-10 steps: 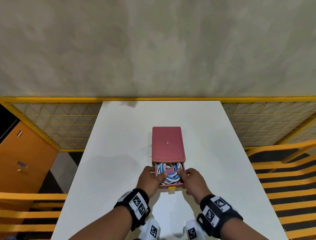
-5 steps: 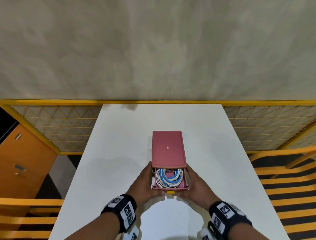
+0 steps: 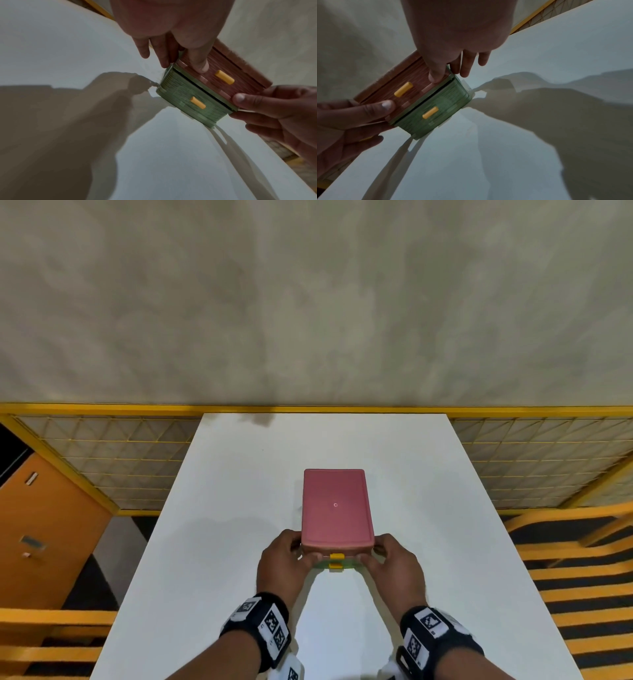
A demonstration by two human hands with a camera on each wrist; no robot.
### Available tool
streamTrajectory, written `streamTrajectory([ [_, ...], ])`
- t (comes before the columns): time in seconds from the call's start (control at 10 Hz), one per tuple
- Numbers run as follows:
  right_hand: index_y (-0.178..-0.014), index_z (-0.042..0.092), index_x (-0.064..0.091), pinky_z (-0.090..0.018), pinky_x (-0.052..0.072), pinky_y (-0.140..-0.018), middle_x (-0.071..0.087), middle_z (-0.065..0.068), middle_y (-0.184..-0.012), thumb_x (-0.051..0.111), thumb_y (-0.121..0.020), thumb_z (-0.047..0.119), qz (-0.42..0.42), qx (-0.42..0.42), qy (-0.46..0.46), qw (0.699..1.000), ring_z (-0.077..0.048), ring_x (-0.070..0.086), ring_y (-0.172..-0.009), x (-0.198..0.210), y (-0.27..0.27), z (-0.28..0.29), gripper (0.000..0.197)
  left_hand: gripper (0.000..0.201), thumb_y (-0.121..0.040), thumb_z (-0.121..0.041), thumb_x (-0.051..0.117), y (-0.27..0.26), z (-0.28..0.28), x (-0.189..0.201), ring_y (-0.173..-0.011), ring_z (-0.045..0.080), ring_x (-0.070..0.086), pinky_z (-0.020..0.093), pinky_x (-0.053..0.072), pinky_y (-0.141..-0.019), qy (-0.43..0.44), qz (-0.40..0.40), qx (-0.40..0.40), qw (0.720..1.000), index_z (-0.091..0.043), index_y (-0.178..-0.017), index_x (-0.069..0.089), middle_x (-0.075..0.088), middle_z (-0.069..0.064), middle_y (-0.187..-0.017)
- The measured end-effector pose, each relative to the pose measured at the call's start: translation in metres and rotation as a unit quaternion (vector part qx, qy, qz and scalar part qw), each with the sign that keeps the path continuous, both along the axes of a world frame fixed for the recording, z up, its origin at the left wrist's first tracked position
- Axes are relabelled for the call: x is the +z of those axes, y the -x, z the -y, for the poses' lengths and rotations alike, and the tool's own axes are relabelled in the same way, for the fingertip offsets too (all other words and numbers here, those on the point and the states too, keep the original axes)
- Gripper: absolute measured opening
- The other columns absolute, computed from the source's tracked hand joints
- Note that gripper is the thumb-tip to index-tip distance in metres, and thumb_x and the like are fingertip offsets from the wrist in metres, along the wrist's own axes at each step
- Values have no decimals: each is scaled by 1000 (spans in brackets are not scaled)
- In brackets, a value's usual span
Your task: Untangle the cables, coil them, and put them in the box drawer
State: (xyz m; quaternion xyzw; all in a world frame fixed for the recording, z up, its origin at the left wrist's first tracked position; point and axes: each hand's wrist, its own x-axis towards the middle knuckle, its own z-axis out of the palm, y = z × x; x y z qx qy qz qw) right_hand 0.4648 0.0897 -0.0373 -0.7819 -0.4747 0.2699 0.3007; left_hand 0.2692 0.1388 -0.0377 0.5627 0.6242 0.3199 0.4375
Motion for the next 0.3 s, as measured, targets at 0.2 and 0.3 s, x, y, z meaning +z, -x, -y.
streamTrajectory([
  [0.2,-114,35,58,-30,51,-84,69,14,-113,69,-82,35,-23,19,5,1000,-11,64,-108,-3,-1,5,34,40,-72,-15,83,-1,10,2,-104,7,68,15,51,-79,2,15,-2,1000,-34,-103,65,72,-15,-105],
  [0.3,-137,35,47,-25,43,-96,55,17,-130,73,-81,35,-92,35,15,995,-4,52,-122,1,-10,19,62,61,-78,-8,81,-1,25,15,-124,10,53,-3,43,-67,34,65,10,997,-20,-132,54,58,-9,-132],
])
